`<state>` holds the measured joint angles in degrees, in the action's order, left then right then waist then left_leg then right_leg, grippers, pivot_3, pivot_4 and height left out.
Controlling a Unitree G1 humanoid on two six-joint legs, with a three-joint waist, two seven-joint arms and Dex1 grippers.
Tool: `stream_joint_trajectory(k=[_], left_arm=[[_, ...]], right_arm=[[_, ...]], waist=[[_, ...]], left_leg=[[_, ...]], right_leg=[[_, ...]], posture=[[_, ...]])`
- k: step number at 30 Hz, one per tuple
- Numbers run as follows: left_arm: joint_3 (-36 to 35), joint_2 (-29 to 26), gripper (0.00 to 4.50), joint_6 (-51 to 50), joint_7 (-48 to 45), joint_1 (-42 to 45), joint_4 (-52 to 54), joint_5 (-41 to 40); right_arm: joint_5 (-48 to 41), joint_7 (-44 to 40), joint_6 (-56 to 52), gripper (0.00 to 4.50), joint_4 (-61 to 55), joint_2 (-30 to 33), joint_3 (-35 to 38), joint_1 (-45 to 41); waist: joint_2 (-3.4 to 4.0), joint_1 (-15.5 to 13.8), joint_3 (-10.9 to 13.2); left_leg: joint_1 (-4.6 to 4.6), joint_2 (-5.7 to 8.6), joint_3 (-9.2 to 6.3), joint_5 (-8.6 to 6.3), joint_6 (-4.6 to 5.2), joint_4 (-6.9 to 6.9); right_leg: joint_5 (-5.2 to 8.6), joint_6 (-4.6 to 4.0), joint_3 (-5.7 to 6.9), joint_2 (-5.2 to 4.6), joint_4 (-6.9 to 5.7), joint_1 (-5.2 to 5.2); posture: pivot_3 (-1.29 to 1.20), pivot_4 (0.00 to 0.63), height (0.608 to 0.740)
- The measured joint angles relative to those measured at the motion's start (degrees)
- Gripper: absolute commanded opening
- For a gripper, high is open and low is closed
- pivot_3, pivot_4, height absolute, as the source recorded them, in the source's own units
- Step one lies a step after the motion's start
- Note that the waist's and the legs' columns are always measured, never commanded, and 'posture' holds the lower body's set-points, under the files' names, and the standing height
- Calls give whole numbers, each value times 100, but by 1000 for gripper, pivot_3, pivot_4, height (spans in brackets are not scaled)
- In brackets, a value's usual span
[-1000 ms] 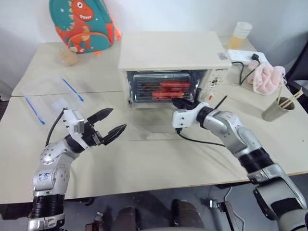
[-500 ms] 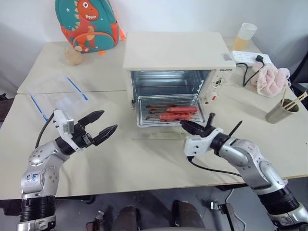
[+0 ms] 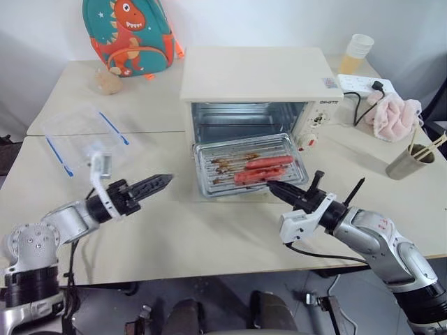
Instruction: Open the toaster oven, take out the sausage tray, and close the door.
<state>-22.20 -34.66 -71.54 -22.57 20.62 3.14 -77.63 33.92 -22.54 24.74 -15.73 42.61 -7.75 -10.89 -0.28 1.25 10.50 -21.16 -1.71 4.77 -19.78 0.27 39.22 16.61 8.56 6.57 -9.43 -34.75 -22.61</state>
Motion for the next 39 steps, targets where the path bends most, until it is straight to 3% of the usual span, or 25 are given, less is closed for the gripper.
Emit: stream_joint_trajectory(k=[9,13,21,24,35,39], left_arm=[[460,505,4500,-306,2150,492,-565,-1688],[662,749,3321,-85,2690,490,-640,-1995],[982,705,762,73,2995,345,-634,-2511],[1008,688,0,182,3060,330,-649,-2793],[860,529,0,181,2963,103,-869,-3341],[299,164,0,-38,2637,-249,-1023,-3343]], right_arm=[[-90,-263,22,33,-98,-53,-78,-54],[-200,-437,27,0,-141,-60,-107,-84],[-547,-738,-21,0,-221,-143,-128,-120],[-850,-939,-133,745,-273,-149,-129,-88],[-1961,-1241,208,4426,-482,140,199,243],[-3349,-1683,491,4470,-497,437,525,857]], waist=[[-1,17,-1],[-2,-2,-1],[-2,-24,-1],[-2,-73,-1],[-2,-127,-2],[-2,-94,-2]], left_leg=[[4,3,0,1,-2,0],[2,5,0,1,-2,1],[4,6,3,2,-2,2],[4,6,3,2,-2,4],[2,8,45,2,-2,4],[7,2,48,1,-2,-4]], right_leg=[[0,0,-1,2,-1,1],[0,0,-1,2,1,3],[0,0,-2,2,3,3],[0,0,-3,2,5,4],[0,0,-2,4,12,7],[1,-2,-4,9,15,6]], posture=[[0,150,740],[0,150,740],[0,150,740],[0,150,740],[0,150,740],[0,150,740]])
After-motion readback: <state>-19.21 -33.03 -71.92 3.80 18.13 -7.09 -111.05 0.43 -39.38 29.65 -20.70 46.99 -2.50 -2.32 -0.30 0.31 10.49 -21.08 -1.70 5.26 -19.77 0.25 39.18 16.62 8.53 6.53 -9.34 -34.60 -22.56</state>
